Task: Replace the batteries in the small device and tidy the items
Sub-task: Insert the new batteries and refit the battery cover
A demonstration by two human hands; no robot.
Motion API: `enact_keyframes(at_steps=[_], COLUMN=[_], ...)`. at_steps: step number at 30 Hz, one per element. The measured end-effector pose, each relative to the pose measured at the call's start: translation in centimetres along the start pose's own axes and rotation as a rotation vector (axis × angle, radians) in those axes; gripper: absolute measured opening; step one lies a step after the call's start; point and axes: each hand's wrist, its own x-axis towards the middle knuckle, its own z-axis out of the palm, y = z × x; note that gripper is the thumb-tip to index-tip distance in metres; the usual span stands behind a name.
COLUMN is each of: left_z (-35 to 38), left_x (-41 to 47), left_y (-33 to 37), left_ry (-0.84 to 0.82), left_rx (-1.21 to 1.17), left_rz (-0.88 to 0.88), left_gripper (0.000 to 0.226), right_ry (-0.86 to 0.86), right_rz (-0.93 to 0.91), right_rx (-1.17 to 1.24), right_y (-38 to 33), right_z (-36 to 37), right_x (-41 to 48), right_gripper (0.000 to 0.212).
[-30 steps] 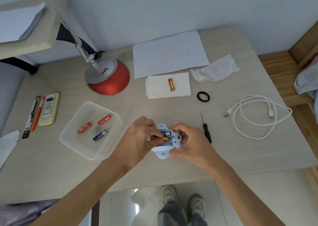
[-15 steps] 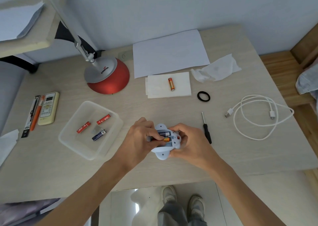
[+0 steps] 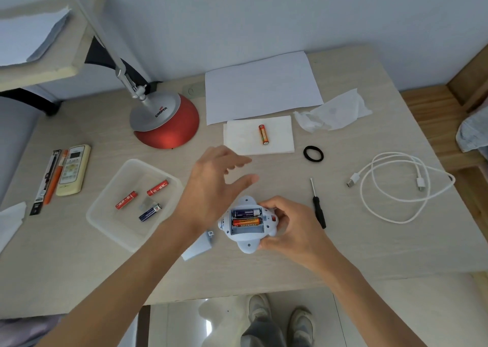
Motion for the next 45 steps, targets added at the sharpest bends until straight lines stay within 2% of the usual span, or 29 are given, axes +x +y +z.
enact_keyframes(at_steps=[5, 8, 15, 25, 28, 34, 39, 45], left_z=[3.5, 5.4, 7.8, 7.5, 6.5, 3.2, 0.3, -1.8], left_x=[5.4, 7.8, 11.3, 11.6, 10.2, 5.6, 1.5, -2.4], left_y=[-2.3, -2.9, -3.6, -3.3, -2.6, -1.2, 0.2, 1.6], left_ry=[-0.114, -0.167, -0.12, -0.125, -0.114, -0.197, -0.151, -0.117], left_rx=[0.153, 0.216, 0.158, 0.132, 0.024, -0.11, -0.258, -0.448], left_rz=[-0.048, -0.061, -0.167, -0.14, -0.181, -0.137, -0.151, -0.235], left_gripper=[0.064, 0.074, 0.065, 0.041, 0.041, 0.042, 0.029, 0.025], right_ry=[0.013, 0.017, 0.014, 0.014, 0.012, 0.009, 0.008, -0.001], right_rz=[-0.007, 0.0, 0.003, -0.003, 0.002, 0.005, -0.005, 0.005], right_rx=[0.038, 0.057, 0.042, 0.018, 0.017, 0.01, 0.005, 0.03], right_y=[0.1, 0.2, 0.3, 0.3, 0.2, 0.1, 0.1, 0.1], right_z=[0.2, 0.2, 0.3, 0.3, 0.2, 0.2, 0.1, 0.0], right_x=[-0.2, -0.1, -0.1, 0.0, 0.0, 0.0, 0.0, 0.0], right_gripper=[0.056, 0.056, 0.056, 0.059, 0.059, 0.059, 0.057, 0.057])
